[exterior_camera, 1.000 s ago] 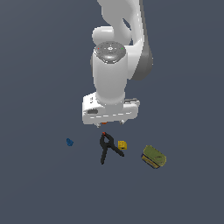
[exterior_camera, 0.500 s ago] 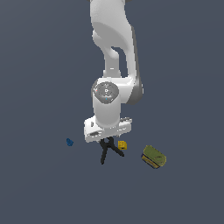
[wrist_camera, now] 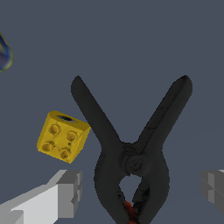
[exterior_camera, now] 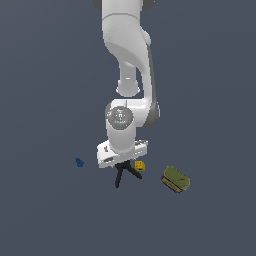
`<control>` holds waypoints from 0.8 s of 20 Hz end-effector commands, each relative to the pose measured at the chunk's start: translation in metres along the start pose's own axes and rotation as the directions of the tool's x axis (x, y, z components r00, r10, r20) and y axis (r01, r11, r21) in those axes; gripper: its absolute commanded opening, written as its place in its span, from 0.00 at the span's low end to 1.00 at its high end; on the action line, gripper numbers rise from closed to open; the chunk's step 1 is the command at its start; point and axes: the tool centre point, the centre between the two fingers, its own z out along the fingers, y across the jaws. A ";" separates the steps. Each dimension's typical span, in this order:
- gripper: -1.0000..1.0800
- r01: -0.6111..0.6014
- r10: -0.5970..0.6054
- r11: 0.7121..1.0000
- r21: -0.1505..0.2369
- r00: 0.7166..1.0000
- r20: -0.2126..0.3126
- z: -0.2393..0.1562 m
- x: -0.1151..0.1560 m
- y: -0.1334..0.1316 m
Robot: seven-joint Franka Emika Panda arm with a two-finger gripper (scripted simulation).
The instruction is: Pick up a designated object from a clutter of objects.
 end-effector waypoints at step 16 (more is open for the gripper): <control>0.96 0.002 -0.002 1.000 0.000 1.000 -0.001 0.049 0.000 0.000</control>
